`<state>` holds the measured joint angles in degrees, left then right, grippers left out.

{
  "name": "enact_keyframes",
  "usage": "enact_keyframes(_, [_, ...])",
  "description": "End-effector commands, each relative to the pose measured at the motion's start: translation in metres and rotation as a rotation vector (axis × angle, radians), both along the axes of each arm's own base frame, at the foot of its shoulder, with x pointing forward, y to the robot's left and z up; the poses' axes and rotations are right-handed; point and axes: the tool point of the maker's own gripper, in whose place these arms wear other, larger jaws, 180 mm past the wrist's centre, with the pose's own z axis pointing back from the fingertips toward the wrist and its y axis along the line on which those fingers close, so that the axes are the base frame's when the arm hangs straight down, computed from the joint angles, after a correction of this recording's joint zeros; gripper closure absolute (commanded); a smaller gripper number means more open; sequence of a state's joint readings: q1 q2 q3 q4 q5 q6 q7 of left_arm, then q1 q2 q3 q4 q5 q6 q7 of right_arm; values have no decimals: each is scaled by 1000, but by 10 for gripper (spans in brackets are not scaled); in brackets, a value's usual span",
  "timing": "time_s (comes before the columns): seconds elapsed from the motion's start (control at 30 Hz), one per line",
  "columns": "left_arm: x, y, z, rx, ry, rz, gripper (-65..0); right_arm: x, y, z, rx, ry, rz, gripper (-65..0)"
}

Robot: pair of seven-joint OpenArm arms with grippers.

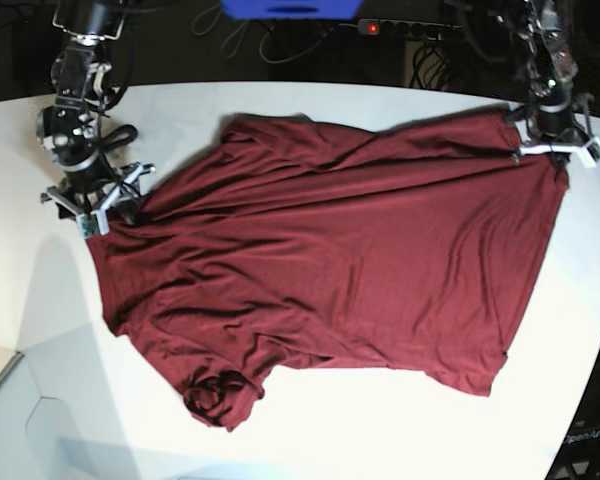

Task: Layout the t-shirt on the table in an organized manner, then fold the t-shirt properly
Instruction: 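Hold the shirt's shoulders with both grippers and pull them apart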

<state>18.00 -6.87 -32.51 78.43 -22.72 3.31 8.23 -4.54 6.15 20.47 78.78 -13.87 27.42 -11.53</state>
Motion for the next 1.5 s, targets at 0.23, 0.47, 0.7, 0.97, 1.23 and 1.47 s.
enact_keyframes(0.23, [-15, 11, 4, 46, 16, 5, 0, 9, -16, 13, -56, -21, -7, -381])
enact_keyframes(0.47, [-5, 5, 32, 71, -39, -25, -22, 8, -14, 11, -48, -19, -7, -381])
enact_keyframes(0.7, [-11, 21, 65, 5, -104, 56, -104, 8, -14, 11, -48, -19, -7, -381])
enact_keyframes(0.97, [-19, 37, 86, 0, -173, 121, -106, 8, -14, 11, -48, -19, -7, -381])
enact_keyframes(1.23, [29, -14, 77, -89, -219, 18, -107, 6, -14, 9, -47, -13, -7, -381])
enact_keyframes(1.47, [61, -48, 52, -166, -191, -52, -108, 5, -14, 9, -49, -11, -6, -381])
